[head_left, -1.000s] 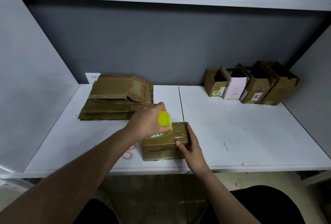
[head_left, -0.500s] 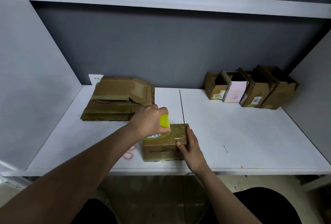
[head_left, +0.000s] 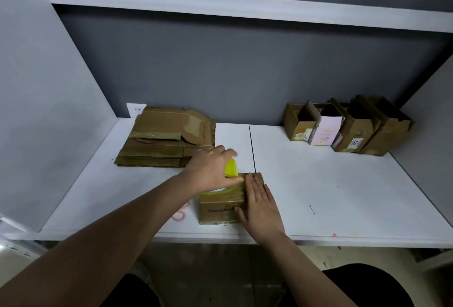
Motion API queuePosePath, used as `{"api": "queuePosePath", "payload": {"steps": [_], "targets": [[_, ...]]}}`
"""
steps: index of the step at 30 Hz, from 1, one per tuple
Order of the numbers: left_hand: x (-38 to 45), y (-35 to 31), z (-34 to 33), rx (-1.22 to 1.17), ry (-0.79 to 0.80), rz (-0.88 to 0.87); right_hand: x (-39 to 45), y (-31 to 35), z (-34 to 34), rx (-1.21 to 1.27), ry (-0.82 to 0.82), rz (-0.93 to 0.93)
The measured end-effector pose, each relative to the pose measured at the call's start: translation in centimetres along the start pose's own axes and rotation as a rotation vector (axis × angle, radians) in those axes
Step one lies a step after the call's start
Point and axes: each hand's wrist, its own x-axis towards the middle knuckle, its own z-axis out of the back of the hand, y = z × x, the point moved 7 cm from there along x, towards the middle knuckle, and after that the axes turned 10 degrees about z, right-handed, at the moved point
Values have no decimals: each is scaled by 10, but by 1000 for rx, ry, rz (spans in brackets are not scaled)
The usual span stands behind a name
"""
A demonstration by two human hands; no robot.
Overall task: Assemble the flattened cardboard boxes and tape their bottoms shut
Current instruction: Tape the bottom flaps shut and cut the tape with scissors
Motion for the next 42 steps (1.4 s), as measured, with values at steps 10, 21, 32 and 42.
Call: {"api": "queuePosePath", "payload": {"steps": [10,21,32,42], "targets": [[-6,1,2,63,46,-262,0,-3,-4,-92,-42,-11],[0,-8,3,422,139,-325,1,-3,0,-119,5,-10],[3,-7,1,411,141,-308,14,19,3,-119,-29,28],[5,-3,4,329,127,-277,27,32,-2,-114,-27,104]]}}
